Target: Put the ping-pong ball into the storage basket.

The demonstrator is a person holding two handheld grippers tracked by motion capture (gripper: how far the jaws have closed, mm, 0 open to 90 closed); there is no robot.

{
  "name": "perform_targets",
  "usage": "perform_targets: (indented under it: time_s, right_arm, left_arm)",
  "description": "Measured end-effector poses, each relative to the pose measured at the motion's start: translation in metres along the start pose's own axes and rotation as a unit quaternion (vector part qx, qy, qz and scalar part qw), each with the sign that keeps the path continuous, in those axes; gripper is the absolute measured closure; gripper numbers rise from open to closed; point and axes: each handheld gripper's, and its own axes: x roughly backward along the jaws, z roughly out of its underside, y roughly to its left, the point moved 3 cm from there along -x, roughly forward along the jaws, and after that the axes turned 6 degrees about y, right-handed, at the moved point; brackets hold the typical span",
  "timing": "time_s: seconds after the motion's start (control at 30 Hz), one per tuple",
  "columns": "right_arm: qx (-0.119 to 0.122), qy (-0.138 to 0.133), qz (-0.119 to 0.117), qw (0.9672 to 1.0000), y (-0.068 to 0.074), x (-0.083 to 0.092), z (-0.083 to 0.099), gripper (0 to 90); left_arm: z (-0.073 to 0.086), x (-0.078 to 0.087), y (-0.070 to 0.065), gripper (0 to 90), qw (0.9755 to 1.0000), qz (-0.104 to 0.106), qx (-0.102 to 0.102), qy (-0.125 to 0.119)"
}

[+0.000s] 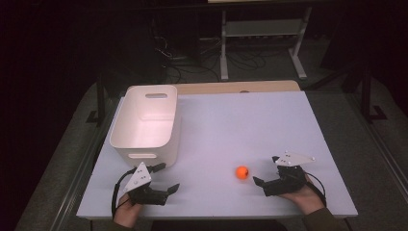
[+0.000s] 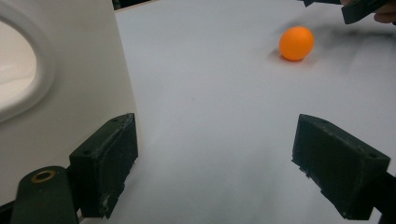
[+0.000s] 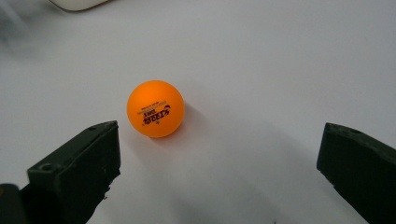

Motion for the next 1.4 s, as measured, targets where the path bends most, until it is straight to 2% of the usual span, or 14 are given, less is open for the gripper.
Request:
perform_targets:
  time_s: [0.8, 1.4]
  right_arm:
    - [-0.001, -0.007, -0.008, 0.9999, 0.002, 0.002, -0.003, 0.0]
    - [0.003, -0.021, -0.012, 0.9997, 0.003, 0.001, -0.014, 0.0]
  left_arm:
    - [0.0, 0.001, 0.0, 14.1, 1.0, -0.003, -0.001, -0.003]
    - [0.0, 0.001, 0.0, 14.2, 1.0, -0.003, 0.002, -0.003]
